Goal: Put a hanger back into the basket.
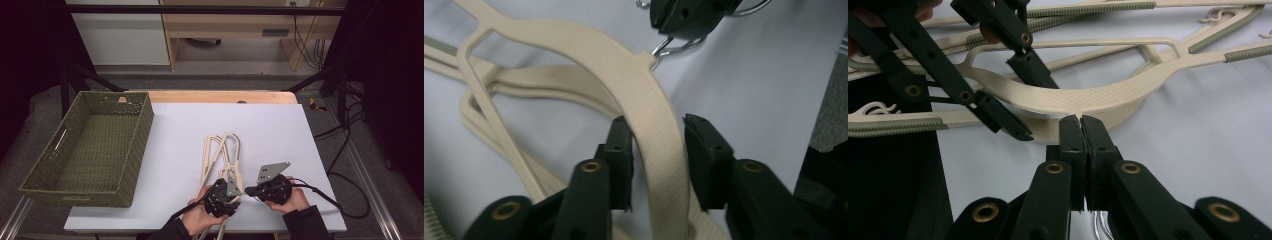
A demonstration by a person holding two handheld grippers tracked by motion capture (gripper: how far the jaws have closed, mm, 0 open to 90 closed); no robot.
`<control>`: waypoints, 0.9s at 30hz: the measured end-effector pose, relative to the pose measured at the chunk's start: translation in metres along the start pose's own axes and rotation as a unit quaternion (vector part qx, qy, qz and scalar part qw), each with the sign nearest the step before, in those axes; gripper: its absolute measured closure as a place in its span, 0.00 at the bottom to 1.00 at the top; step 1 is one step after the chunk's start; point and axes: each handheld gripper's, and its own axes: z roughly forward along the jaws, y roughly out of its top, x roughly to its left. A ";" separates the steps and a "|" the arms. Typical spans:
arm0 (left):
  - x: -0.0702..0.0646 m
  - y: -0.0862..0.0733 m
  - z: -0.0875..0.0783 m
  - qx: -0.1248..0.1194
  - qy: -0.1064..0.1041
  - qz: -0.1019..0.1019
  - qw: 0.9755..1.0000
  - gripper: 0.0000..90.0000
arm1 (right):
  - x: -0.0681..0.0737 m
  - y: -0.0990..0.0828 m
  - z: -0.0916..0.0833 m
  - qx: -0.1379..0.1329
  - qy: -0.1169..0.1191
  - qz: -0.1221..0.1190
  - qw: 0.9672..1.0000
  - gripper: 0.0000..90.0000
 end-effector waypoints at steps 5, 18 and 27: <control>0.001 -0.002 -0.004 -0.001 -0.003 -0.016 1.000 0.79 | 0.001 0.001 -0.001 -0.001 0.000 -0.004 1.000 0.99; 0.005 -0.005 -0.032 -0.037 0.011 -0.049 0.998 0.82 | 0.006 0.008 -0.050 -0.149 -0.050 0.005 0.988 0.64; 0.012 -0.010 -0.058 -0.057 0.032 -0.061 0.996 0.84 | 0.000 -0.002 -0.085 -0.261 -0.111 0.065 0.957 0.32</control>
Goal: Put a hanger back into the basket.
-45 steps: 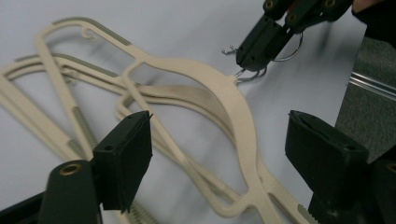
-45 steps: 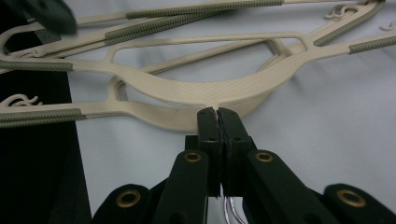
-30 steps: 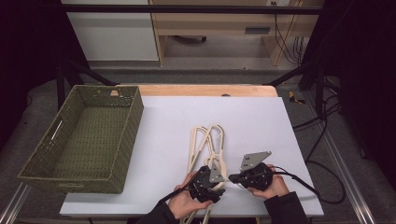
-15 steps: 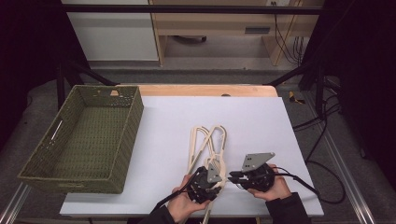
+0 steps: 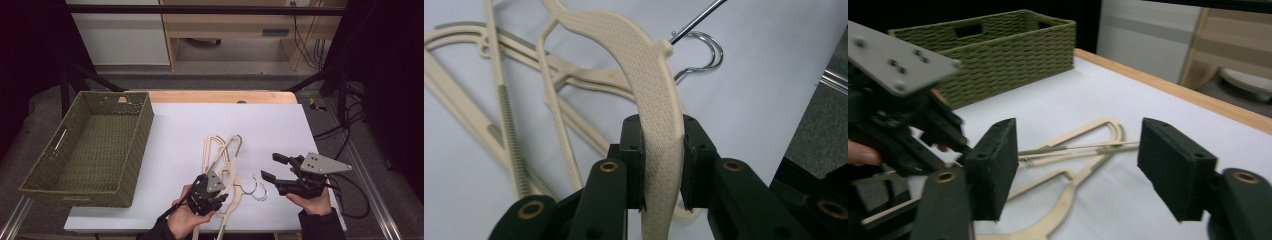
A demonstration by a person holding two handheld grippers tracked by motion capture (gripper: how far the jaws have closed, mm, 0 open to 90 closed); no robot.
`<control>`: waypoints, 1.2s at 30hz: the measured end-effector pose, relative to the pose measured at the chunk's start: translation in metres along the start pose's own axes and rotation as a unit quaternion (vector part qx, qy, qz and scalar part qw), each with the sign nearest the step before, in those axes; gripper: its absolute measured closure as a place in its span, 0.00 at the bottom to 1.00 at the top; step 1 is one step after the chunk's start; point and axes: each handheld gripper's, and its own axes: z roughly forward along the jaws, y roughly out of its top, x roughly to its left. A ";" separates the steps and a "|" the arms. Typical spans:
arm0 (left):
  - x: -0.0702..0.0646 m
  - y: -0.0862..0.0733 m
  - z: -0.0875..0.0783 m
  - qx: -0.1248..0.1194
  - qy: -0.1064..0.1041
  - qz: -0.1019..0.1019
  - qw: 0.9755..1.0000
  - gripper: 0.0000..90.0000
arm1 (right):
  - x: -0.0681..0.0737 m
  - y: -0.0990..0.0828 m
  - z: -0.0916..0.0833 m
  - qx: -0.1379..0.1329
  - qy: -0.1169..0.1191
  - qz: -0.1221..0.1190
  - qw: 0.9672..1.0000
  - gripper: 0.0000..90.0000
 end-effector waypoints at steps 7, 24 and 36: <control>0.011 -0.003 -0.019 -0.014 0.013 -0.014 1.000 0.86 | -0.009 -0.008 0.002 0.008 -0.028 0.023 0.999 0.25; 0.046 -0.010 -0.049 -0.027 0.100 -0.058 0.993 0.94 | -0.013 -0.020 0.014 0.043 -0.048 0.030 0.997 0.16; 0.065 -0.015 -0.078 -0.075 0.099 -0.083 0.989 0.95 | -0.013 -0.022 0.015 0.049 -0.052 0.032 0.997 0.13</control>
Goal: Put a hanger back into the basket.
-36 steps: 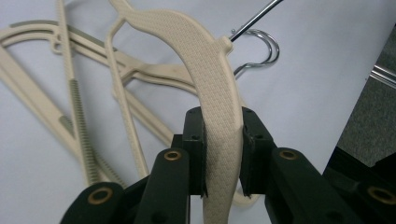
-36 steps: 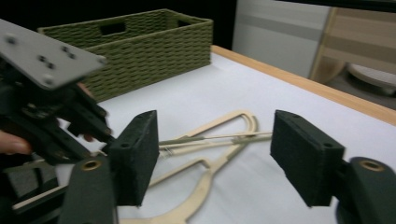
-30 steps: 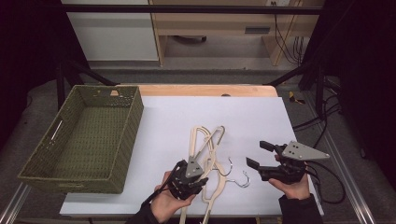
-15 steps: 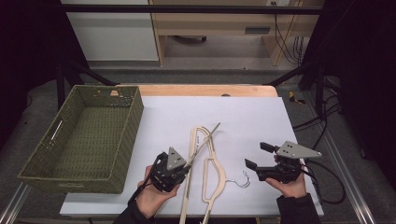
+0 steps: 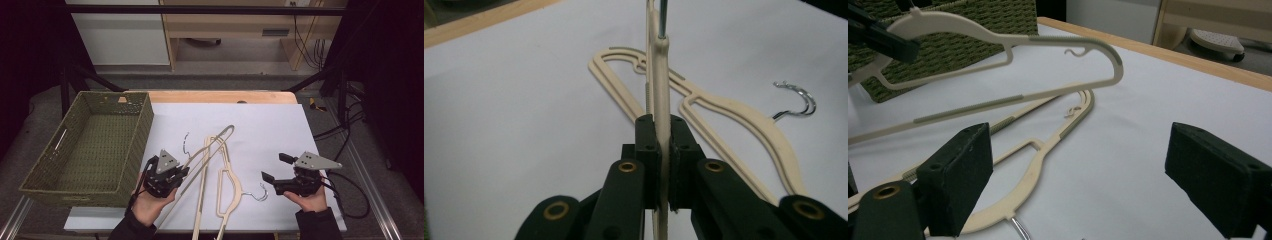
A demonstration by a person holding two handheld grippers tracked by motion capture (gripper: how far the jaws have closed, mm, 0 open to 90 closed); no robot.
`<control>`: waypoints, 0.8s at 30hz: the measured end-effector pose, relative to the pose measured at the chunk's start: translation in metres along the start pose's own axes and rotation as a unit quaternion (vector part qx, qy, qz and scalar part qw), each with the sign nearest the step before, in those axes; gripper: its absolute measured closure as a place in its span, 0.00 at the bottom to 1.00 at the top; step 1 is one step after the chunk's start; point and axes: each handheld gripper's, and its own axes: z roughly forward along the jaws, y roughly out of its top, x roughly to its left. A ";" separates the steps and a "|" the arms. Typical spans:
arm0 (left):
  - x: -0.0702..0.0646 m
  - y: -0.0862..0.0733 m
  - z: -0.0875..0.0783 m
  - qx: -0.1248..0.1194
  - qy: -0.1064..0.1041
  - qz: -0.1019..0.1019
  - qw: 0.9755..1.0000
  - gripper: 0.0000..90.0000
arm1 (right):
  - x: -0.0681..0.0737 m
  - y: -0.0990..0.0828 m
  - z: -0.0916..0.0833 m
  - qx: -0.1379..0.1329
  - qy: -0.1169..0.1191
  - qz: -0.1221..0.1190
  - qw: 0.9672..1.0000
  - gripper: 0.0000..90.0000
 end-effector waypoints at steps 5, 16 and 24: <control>0.005 0.009 -0.022 -0.031 -0.016 0.003 0.999 0.95 | 0.000 0.001 -0.001 -0.004 -0.004 0.004 1.000 0.10; 0.023 0.035 -0.064 -0.061 -0.044 0.016 0.997 0.95 | -0.003 0.002 -0.004 -0.016 -0.018 0.014 1.000 0.07; 0.047 0.054 -0.087 -0.066 -0.057 0.030 0.996 0.95 | -0.003 0.002 -0.005 -0.016 -0.019 0.017 1.000 0.06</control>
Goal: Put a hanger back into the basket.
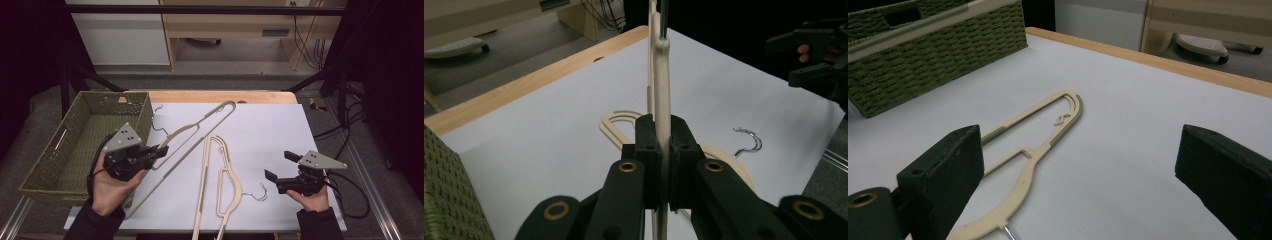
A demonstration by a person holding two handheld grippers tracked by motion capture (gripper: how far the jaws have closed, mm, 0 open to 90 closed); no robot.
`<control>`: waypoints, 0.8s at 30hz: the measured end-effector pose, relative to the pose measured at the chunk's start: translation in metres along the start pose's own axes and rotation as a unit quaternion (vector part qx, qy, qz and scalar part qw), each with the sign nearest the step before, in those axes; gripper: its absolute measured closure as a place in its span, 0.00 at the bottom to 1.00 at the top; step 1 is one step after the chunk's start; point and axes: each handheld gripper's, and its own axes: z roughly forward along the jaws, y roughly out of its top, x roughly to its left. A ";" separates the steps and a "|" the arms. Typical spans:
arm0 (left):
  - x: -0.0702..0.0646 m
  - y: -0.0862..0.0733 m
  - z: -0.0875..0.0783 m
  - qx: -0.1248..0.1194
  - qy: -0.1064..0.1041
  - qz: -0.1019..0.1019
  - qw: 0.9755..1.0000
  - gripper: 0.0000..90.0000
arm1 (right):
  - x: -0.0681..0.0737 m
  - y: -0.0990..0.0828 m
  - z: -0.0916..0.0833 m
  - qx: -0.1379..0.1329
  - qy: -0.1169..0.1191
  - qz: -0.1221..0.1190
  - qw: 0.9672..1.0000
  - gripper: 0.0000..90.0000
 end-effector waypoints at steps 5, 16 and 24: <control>0.024 0.011 -0.018 -0.017 -0.013 0.002 1.000 0.95 | 0.000 0.000 0.000 -0.001 -0.001 0.001 1.000 0.06; 0.069 0.028 -0.048 -0.010 0.022 0.019 1.000 0.95 | -0.001 0.001 0.000 -0.001 -0.003 0.002 1.000 0.06; 0.107 0.022 -0.054 0.007 0.046 0.027 0.999 0.95 | -0.002 0.001 -0.001 -0.001 -0.004 0.002 1.000 0.05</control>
